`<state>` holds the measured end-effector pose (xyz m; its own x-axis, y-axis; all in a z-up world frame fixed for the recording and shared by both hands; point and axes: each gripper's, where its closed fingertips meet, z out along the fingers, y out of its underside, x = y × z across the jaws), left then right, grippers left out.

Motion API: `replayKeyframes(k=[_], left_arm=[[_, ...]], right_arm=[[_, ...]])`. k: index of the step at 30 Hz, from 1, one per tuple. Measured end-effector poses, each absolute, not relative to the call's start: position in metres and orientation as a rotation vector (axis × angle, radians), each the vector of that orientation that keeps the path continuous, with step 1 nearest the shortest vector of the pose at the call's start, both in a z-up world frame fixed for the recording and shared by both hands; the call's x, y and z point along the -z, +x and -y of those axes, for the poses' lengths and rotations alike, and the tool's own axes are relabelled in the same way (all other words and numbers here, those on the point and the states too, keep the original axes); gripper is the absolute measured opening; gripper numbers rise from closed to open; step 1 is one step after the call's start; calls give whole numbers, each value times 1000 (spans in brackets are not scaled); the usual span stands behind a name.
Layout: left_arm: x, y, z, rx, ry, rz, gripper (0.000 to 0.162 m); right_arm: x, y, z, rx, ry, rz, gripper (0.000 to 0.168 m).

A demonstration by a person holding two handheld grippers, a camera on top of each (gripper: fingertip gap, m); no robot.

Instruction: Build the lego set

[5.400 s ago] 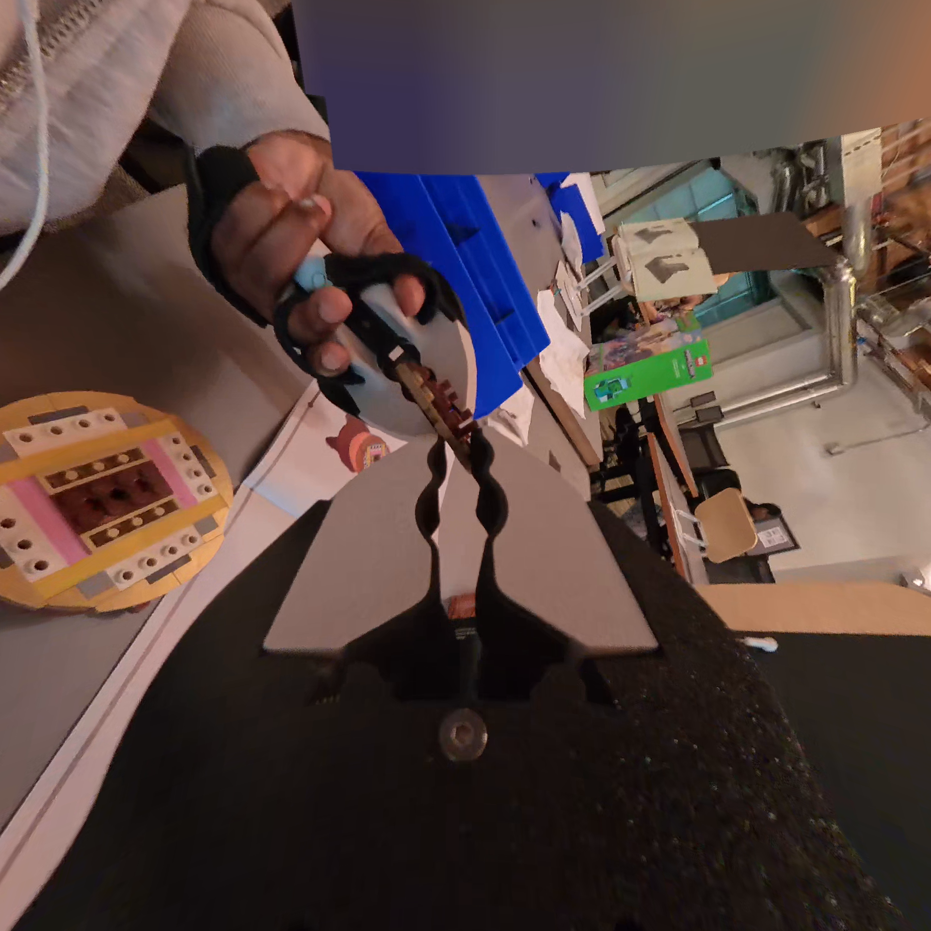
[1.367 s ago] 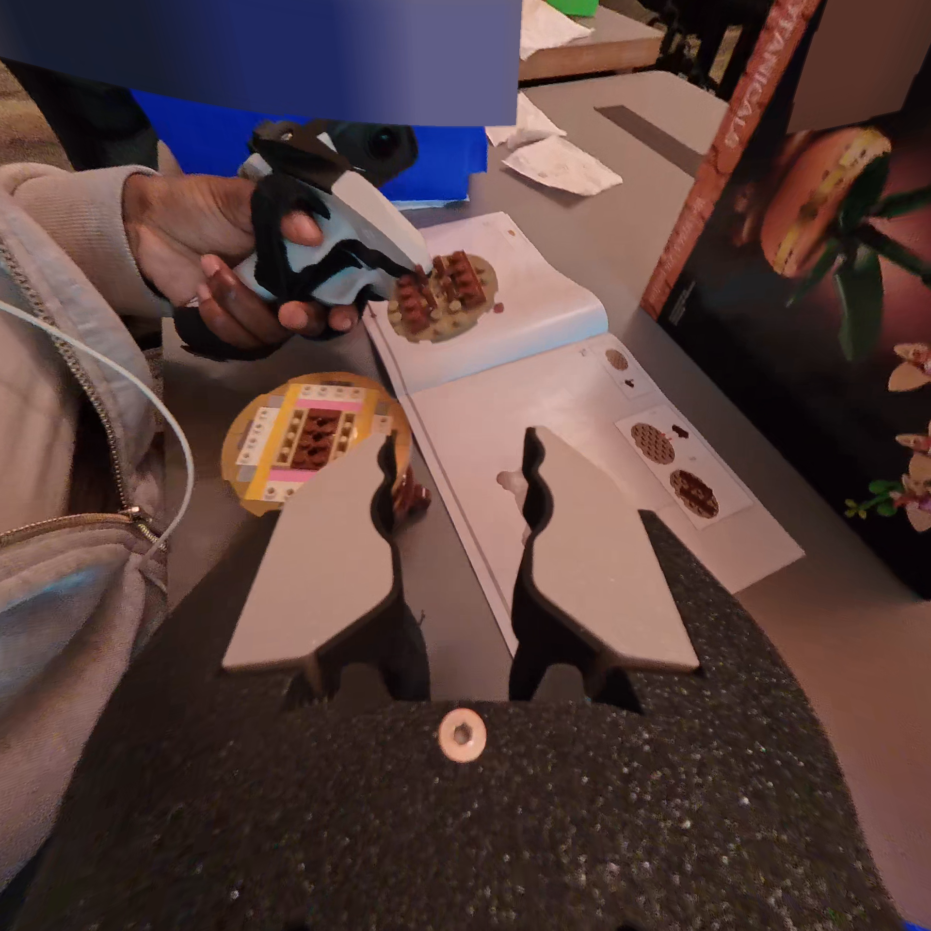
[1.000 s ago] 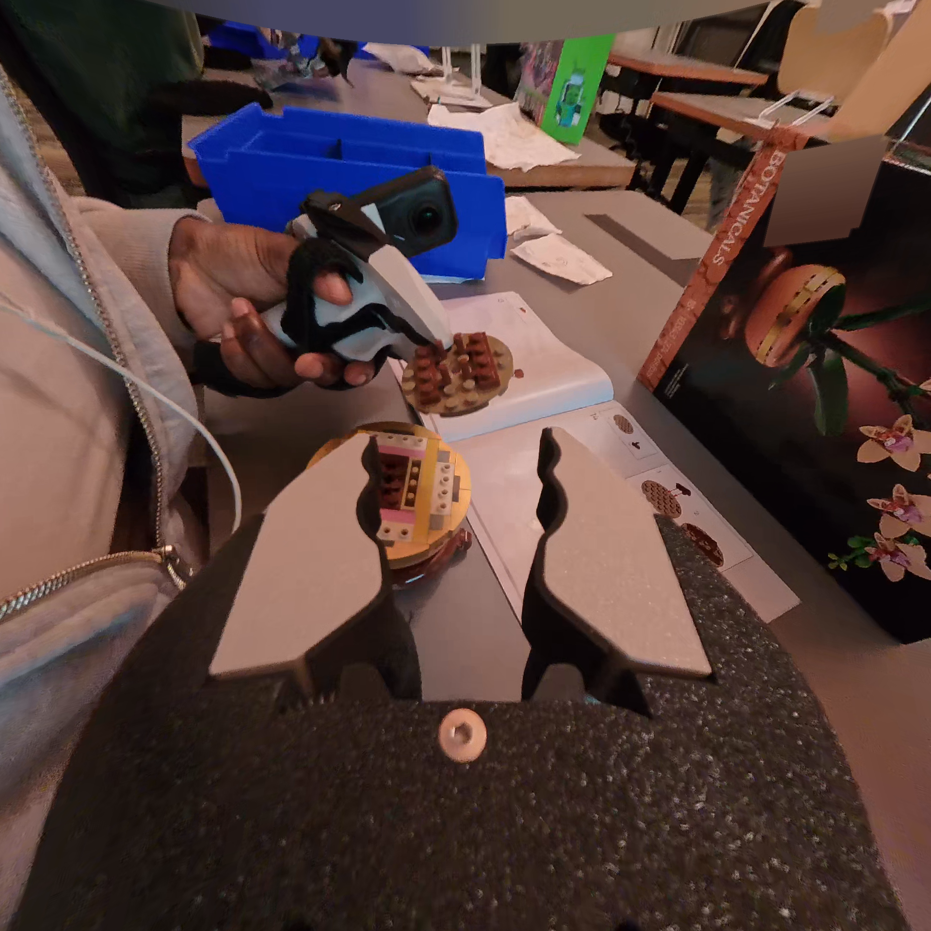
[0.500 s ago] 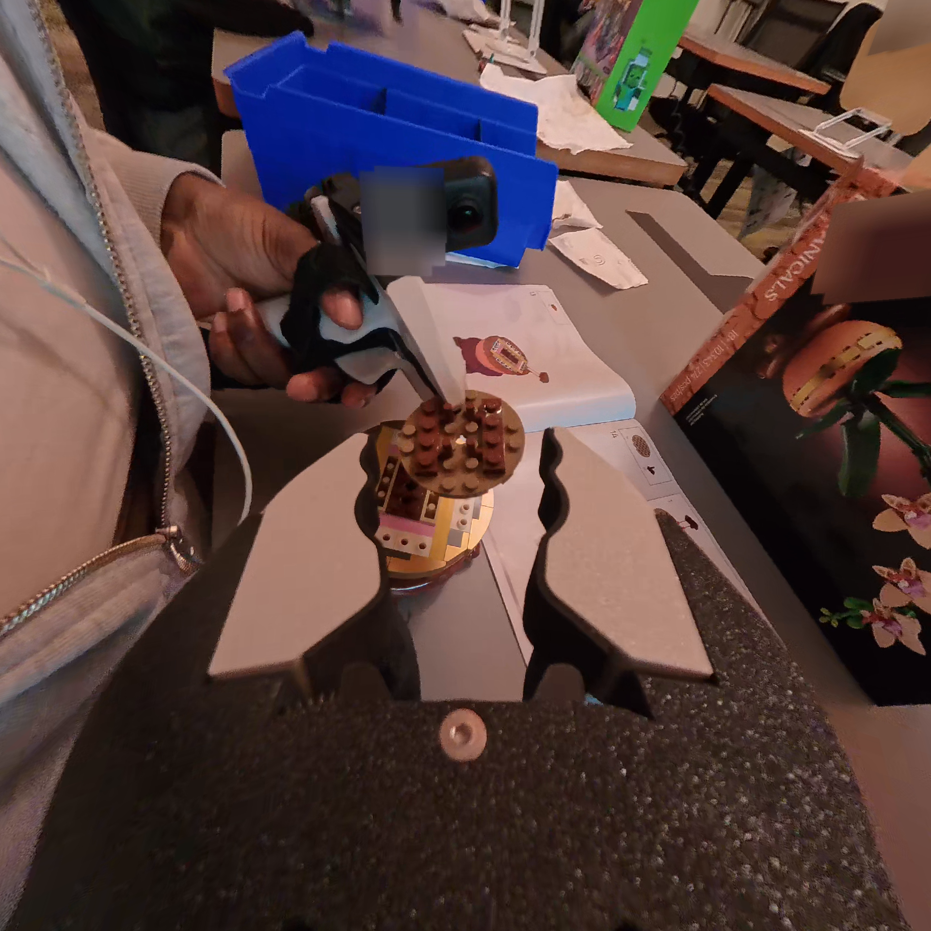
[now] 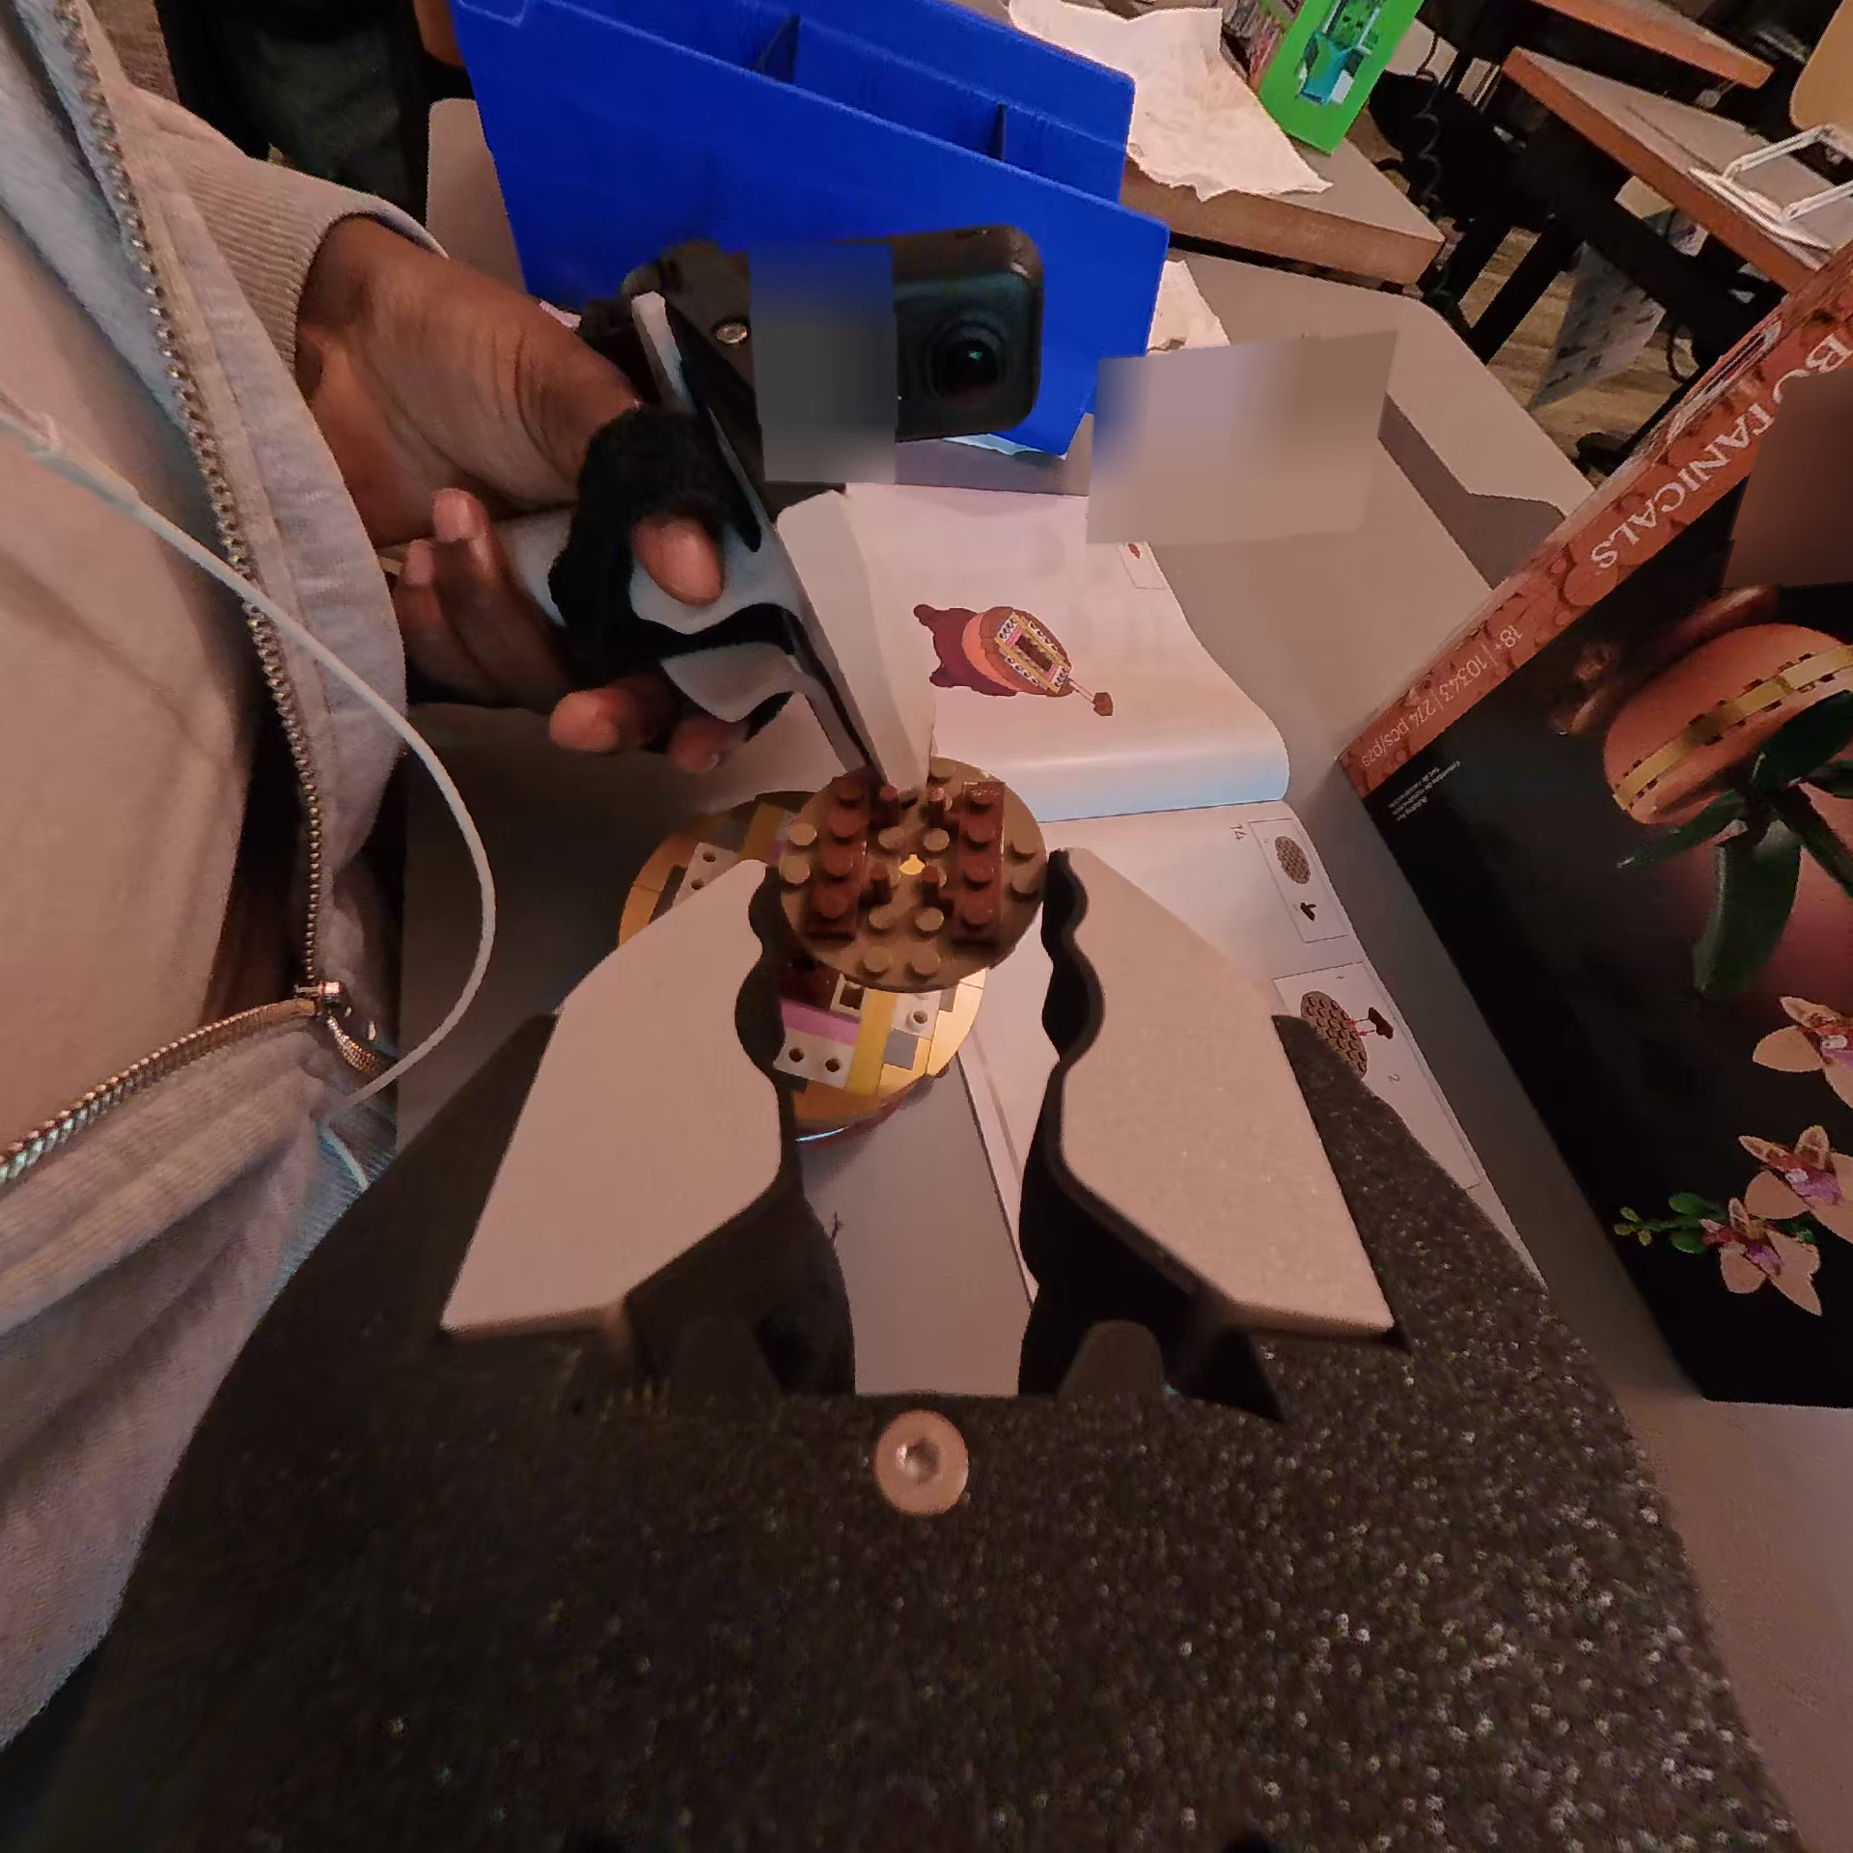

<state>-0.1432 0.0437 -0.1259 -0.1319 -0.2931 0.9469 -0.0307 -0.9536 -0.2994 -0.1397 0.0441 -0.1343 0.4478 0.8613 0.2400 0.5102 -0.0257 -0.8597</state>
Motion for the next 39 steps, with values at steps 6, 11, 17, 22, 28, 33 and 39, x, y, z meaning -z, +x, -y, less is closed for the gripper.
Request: replayKeyframes(k=[6, 11, 17, 22, 28, 33, 39], left_arm=[[127, -145, -45, 2234, -1935, -329, 4], [123, -144, -46, 2289, -1908, -294, 4], [126, -147, -49, 2239, -1919, -309, 4], [128, -147, -52, 2223, -1939, -316, 4], [128, -146, -51, 2234, -1938, -300, 4], [128, -144, -44, 2224, -1942, -324, 4], [132, -143, -42, 2200, -1962, -333, 4]], right_arm=[[135, -142, -45, -449, -1692, 1190, 49], [129, -140, -45, -476, -1686, 1210, 49], [124, -125, -44, -463, -1705, 1208, 52], [129, -123, -43, -486, -1752, 1241, 57], [133, -134, -44, -462, -1762, 1296, 58], [139, -144, -45, -421, -1748, 1314, 52], [144, -143, -45, -396, -1761, 1315, 52]])
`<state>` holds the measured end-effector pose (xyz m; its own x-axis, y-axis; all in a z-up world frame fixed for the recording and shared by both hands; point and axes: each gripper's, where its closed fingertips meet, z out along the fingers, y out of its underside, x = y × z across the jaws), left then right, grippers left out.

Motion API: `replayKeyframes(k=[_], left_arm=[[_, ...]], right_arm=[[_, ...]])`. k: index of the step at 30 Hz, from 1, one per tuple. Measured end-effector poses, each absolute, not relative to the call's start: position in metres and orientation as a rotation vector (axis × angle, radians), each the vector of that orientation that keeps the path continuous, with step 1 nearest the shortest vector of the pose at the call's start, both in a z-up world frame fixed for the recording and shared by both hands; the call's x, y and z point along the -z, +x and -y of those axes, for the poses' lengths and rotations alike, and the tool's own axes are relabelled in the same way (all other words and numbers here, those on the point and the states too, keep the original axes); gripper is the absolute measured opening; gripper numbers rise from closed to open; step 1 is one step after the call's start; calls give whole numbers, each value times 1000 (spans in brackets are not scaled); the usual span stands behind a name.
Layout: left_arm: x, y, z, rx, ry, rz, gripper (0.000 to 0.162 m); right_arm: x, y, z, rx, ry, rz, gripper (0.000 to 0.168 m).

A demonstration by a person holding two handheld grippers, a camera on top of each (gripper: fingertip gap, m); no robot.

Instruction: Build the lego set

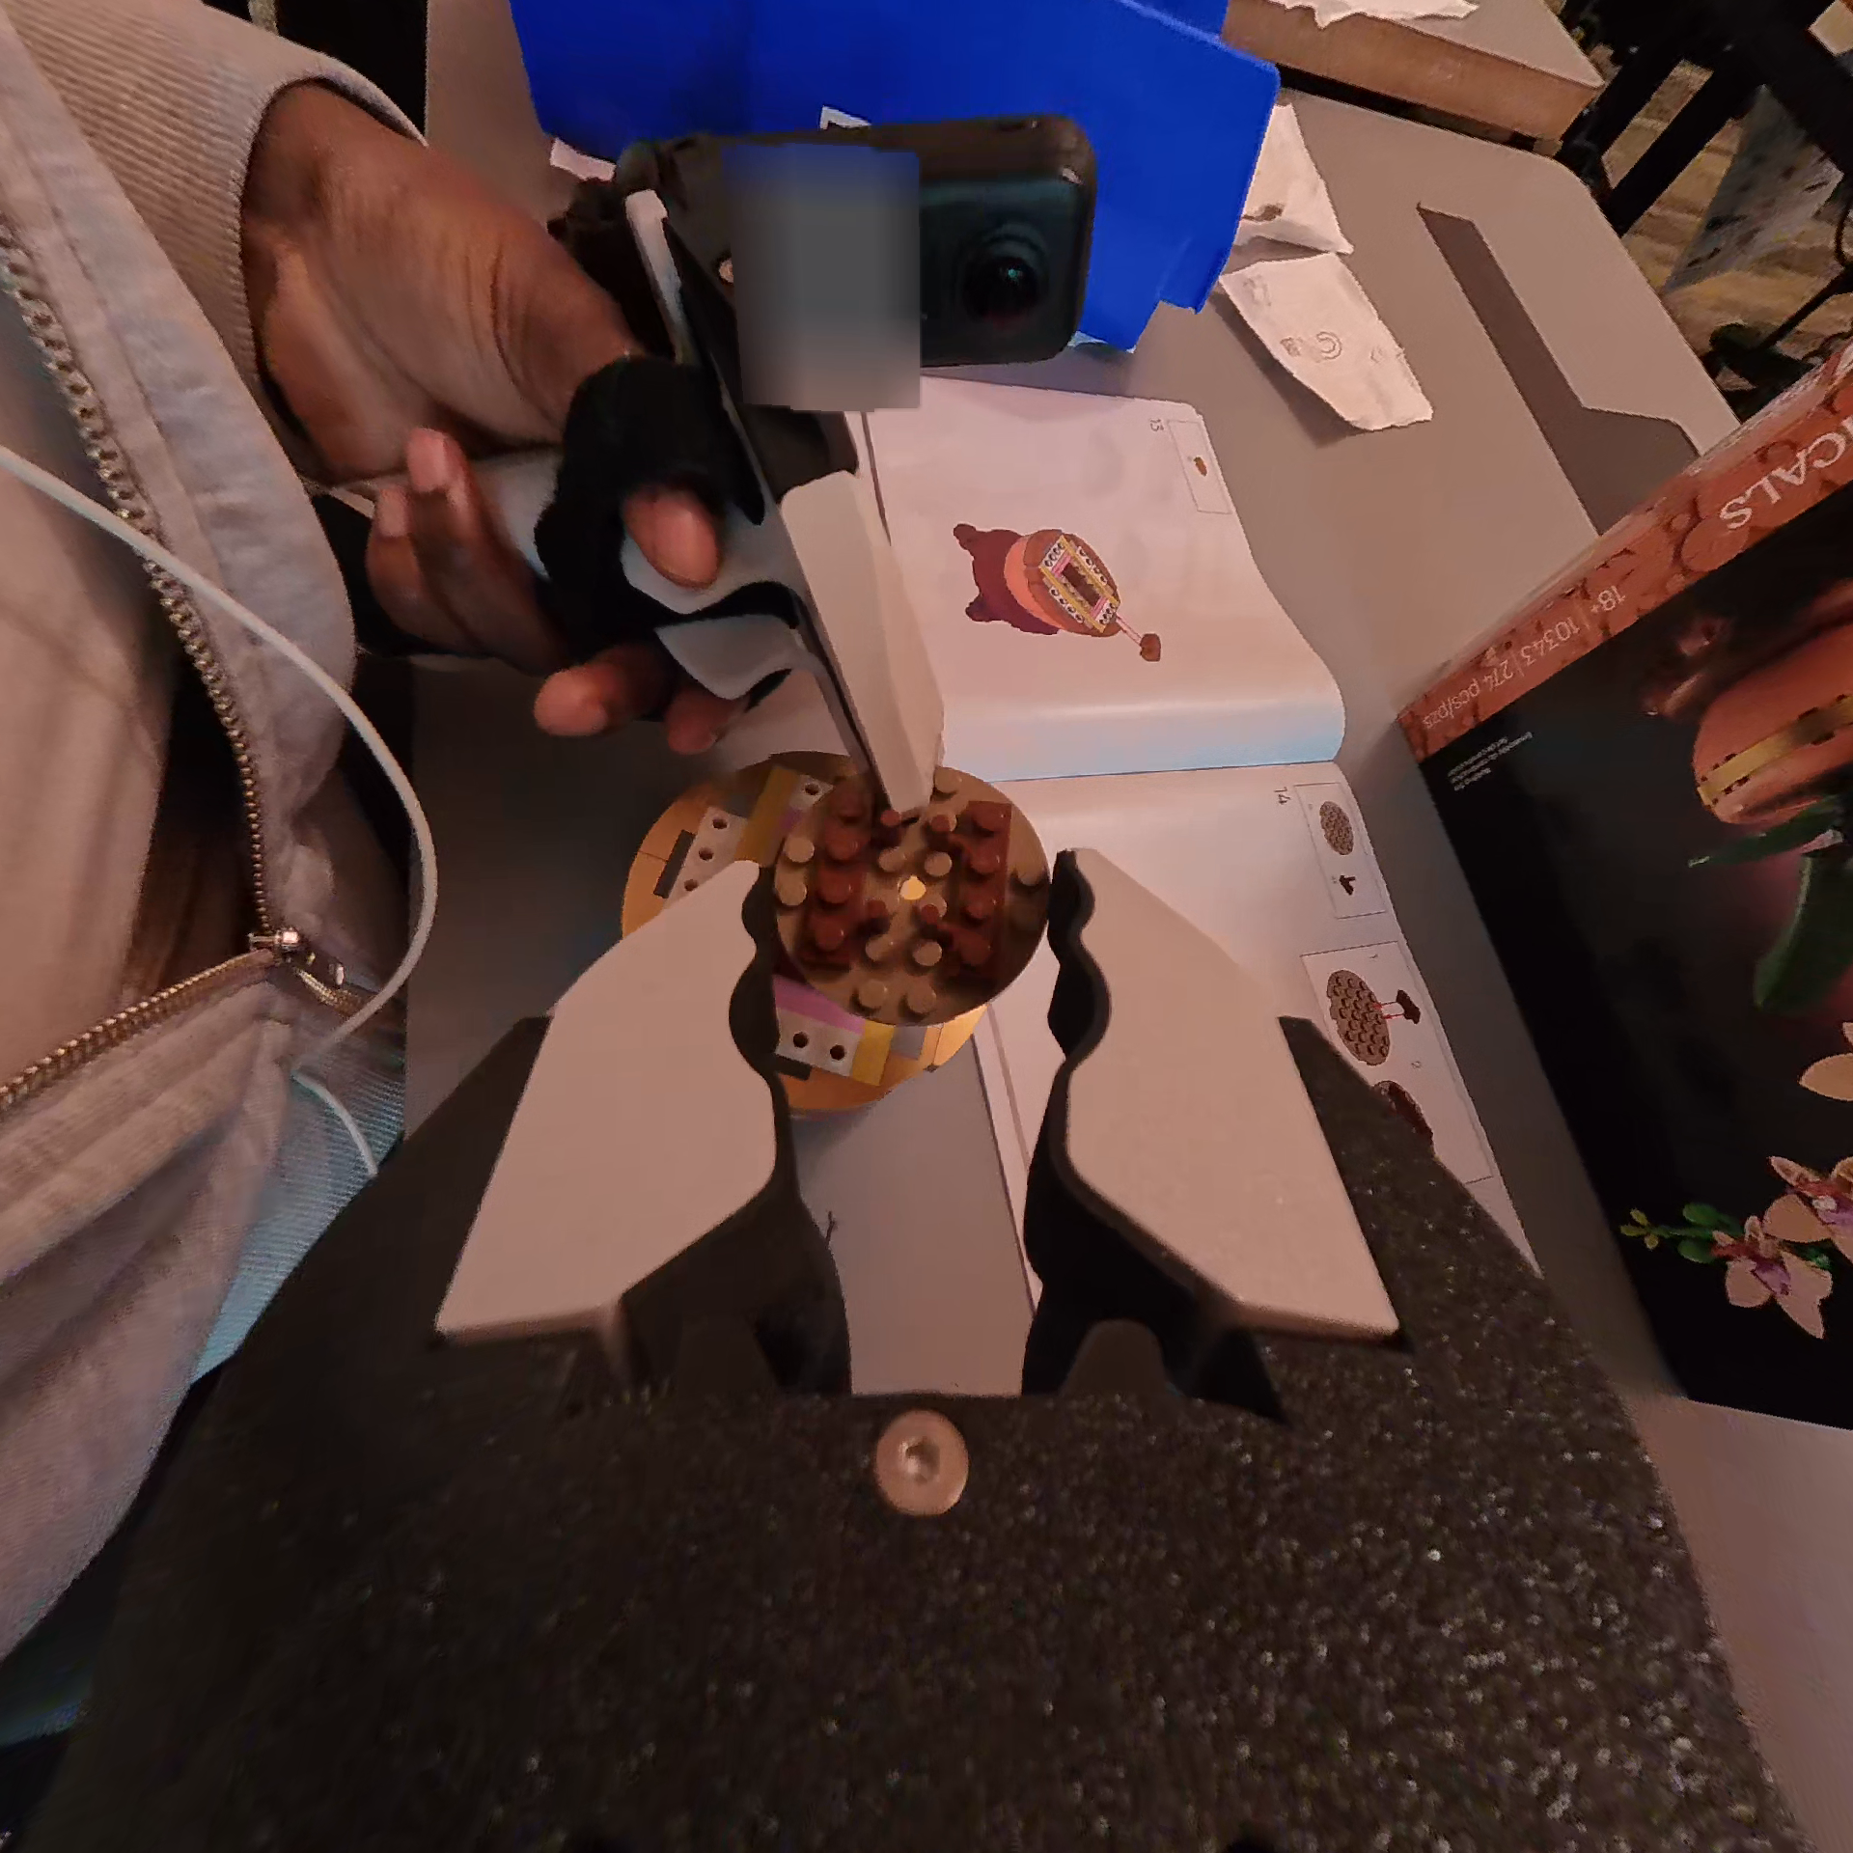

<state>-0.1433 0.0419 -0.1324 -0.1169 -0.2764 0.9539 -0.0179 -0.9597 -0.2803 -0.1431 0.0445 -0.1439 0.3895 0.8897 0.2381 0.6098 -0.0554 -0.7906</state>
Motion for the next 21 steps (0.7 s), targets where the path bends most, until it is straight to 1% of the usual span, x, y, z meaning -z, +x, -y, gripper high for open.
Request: replayKeyframes(k=[3, 4, 11, 12, 14, 16, 21], left_arm=[[131, -143, -42, 2207, -1956, -330, 4], [131, -143, -42, 2205, -1954, -331, 4], [129, -144, -41, 2230, -1934, -329, 5], [127, -144, -41, 2245, -1923, -327, 8], [122, -148, -44, 2256, -1885, -330, 21], [119, -156, -50, 2211, -1844, -336, 29], [130, -186, -74, 1923, -1856, -337, 37]], right_arm=[[144, -142, -46, -413, -1776, 1300, 54], [144, -142, -44, -421, -1777, 1310, 51], [143, -142, -44, -436, -1760, 1298, 51], [141, -141, -44, -438, -1753, 1289, 51], [139, -136, -44, -447, -1750, 1267, 51], [137, -127, -46, -459, -1763, 1224, 51], [134, -115, -44, -596, -1761, 1104, 51]])
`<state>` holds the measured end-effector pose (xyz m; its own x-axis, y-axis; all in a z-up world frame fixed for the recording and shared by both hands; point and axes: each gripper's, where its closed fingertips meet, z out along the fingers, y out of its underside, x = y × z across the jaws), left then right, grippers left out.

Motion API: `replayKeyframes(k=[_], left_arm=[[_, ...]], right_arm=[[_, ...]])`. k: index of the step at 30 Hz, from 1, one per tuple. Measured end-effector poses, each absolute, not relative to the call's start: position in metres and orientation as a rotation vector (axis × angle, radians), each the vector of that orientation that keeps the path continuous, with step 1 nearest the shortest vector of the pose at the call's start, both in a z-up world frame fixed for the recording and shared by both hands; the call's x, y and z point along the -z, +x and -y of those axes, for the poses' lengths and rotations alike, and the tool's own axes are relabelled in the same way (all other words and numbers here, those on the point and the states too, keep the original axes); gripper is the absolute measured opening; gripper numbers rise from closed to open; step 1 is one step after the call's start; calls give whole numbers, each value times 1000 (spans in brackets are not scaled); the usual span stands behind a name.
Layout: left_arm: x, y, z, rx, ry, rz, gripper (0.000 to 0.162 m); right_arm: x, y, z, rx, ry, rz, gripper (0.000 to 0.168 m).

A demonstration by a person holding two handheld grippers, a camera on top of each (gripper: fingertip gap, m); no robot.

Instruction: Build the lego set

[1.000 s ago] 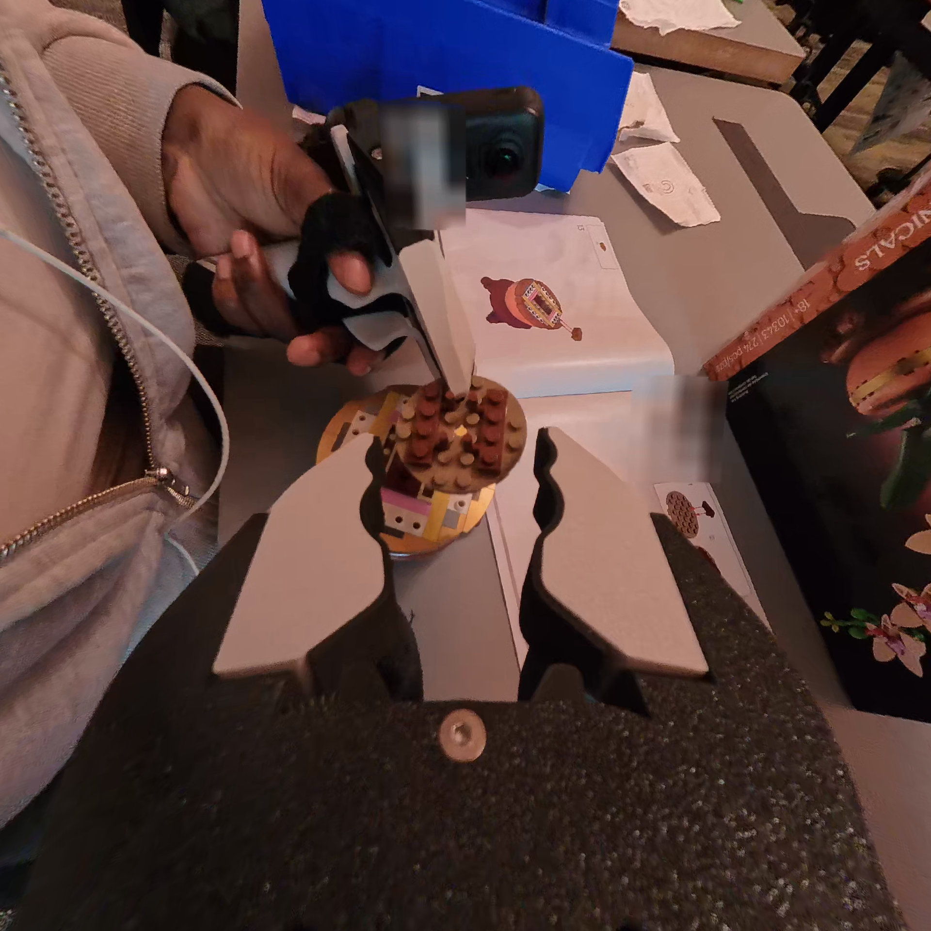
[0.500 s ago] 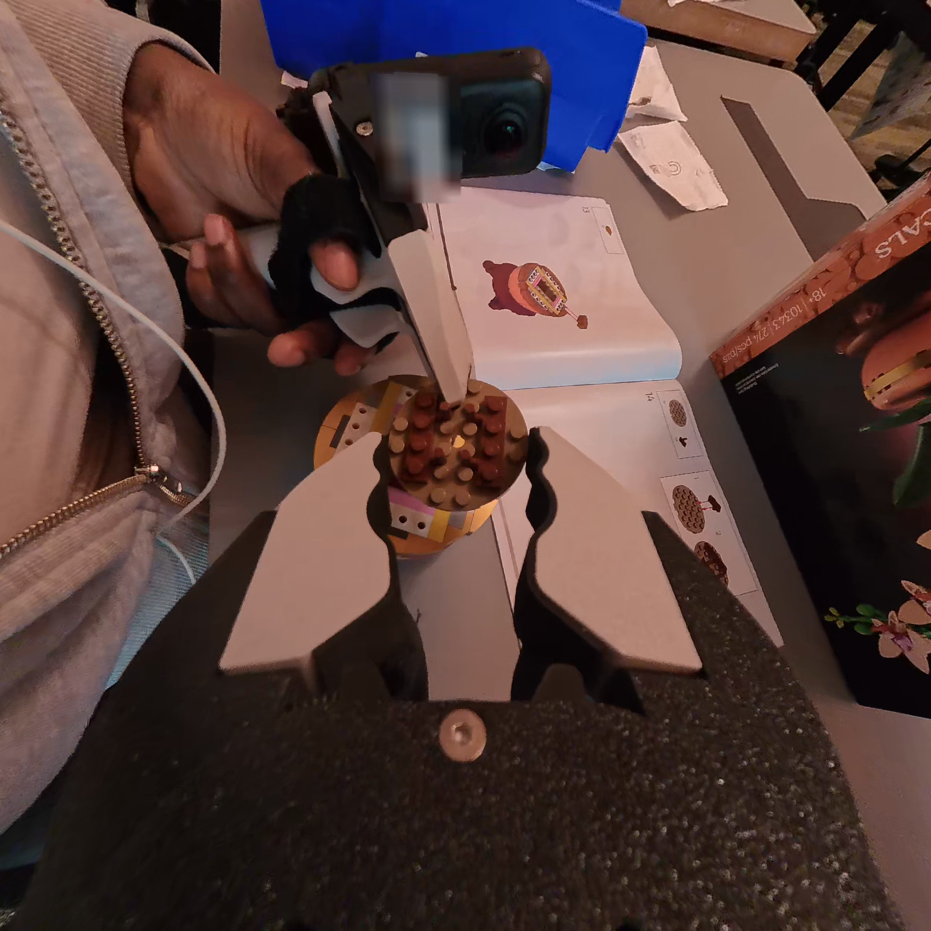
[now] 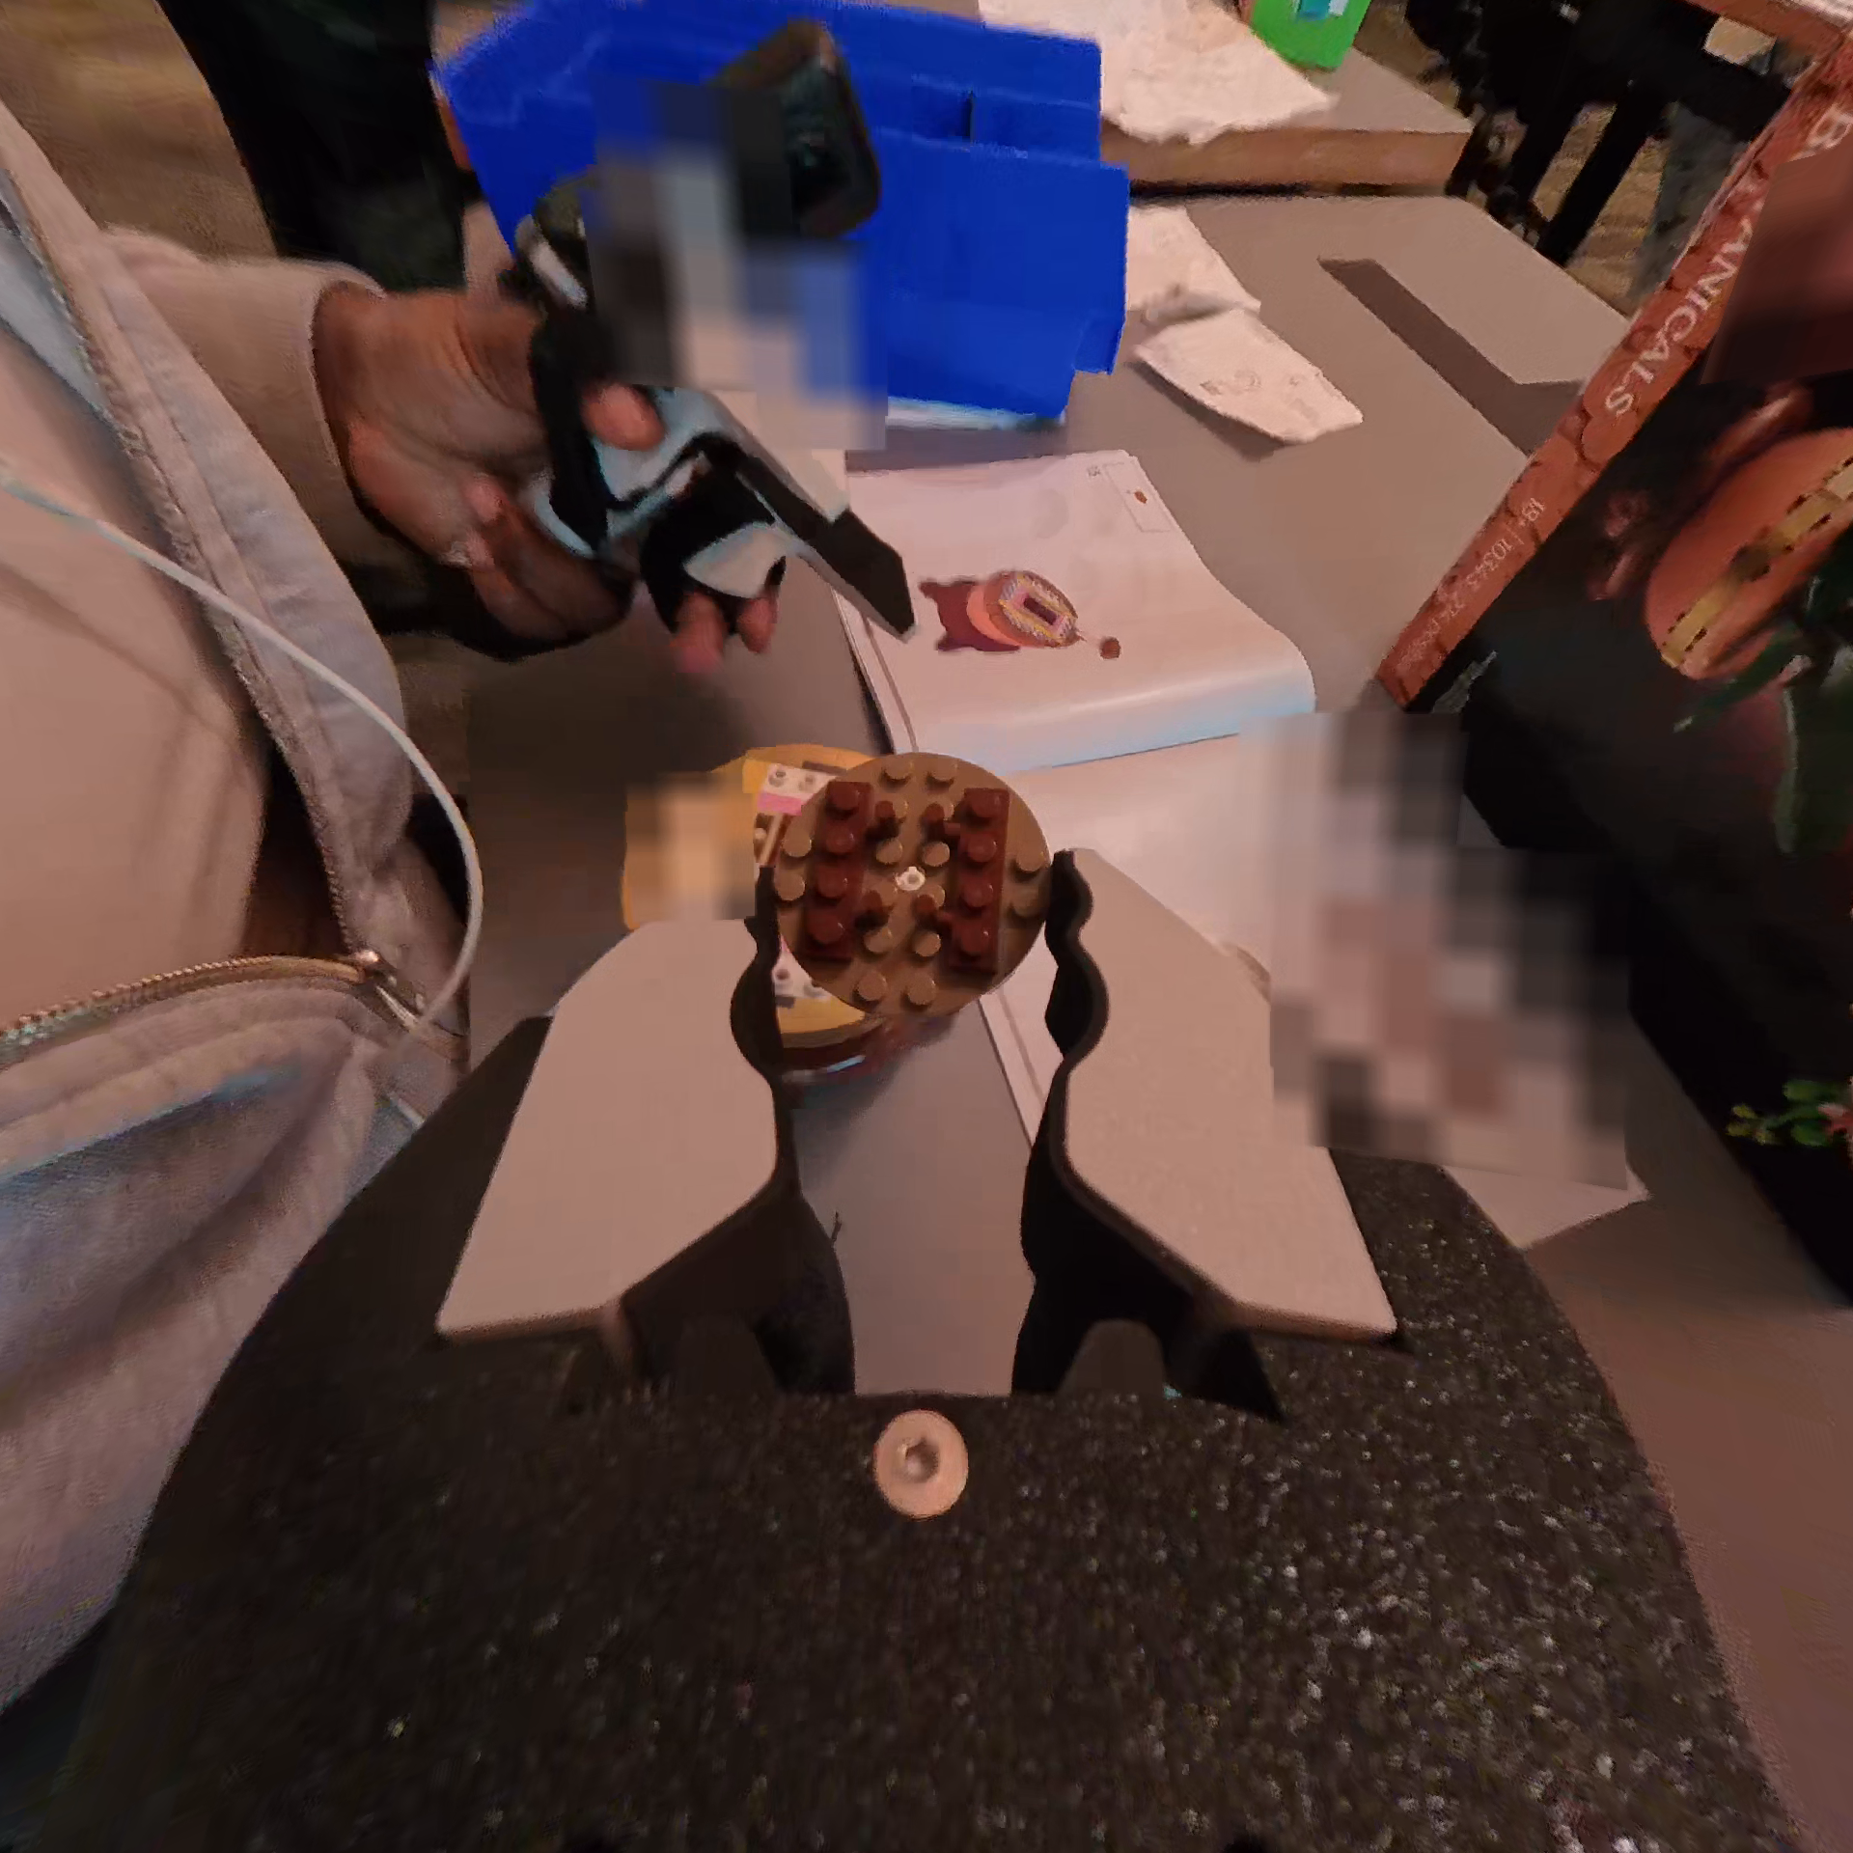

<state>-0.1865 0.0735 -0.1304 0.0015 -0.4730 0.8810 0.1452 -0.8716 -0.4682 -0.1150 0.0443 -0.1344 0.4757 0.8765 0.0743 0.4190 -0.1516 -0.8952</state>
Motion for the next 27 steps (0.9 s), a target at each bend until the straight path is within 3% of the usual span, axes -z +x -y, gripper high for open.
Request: replayKeyframes(k=[5, 12, 27], left_arm=[[136, -190, -62, 1868, -1885, -379, 47], [121, -170, -42, 2093, -1820, -291, 64], [112, -170, -58, 2171, -1752, -109, 64]], right_arm=[[112, -123, -48, -975, -1543, 845, 51], [103, -145, -42, -1085, -1342, 808, 51], [102, -160, -30, -1093, -1362, 794, 51]])
